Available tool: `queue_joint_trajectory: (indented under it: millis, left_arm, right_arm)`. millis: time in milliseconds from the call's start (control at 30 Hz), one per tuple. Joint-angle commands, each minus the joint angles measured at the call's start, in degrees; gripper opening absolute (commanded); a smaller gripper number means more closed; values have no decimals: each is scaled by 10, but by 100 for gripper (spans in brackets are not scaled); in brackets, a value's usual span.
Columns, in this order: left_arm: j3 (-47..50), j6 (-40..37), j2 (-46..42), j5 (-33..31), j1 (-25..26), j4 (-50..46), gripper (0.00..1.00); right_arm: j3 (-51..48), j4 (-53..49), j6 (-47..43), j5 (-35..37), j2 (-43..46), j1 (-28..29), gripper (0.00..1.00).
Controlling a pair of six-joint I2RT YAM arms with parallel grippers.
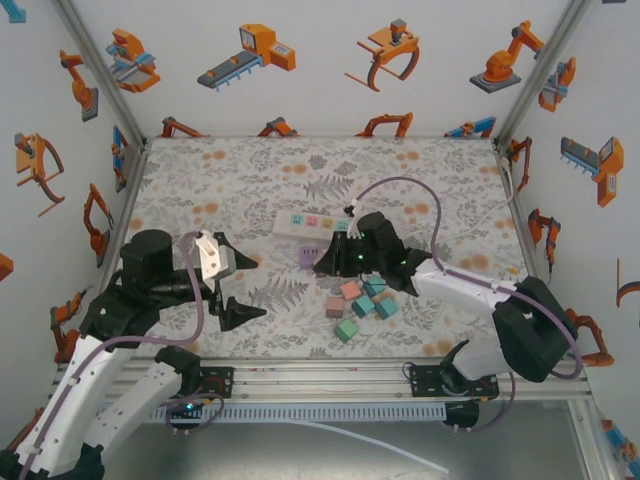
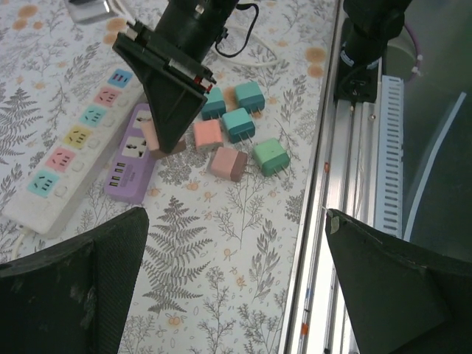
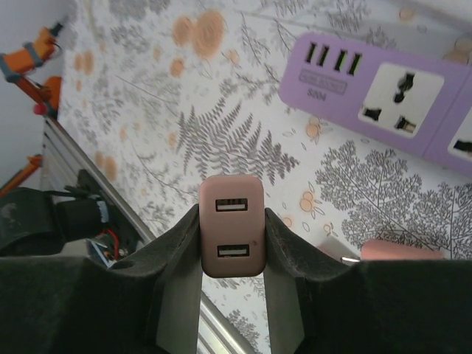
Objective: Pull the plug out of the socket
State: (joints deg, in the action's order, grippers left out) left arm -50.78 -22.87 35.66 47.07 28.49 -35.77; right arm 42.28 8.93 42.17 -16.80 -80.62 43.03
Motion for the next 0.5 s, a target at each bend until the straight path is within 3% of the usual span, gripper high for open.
queue_joint_trajectory:
  millis: [0, 300, 467]
  left_arm:
    - [-15, -47, 6, -21, 14, -27, 97]
    - [-33, -42, 39, -108, 42, -45, 99]
    - [-32, -47, 48, -126, 56, -58, 97]
  right_arm:
    - [-17, 25, -3, 37, -16, 13, 12]
    - [-31, 55, 6, 37, -78, 20, 13]
    - [-31, 48, 8, 37, -92, 22, 25]
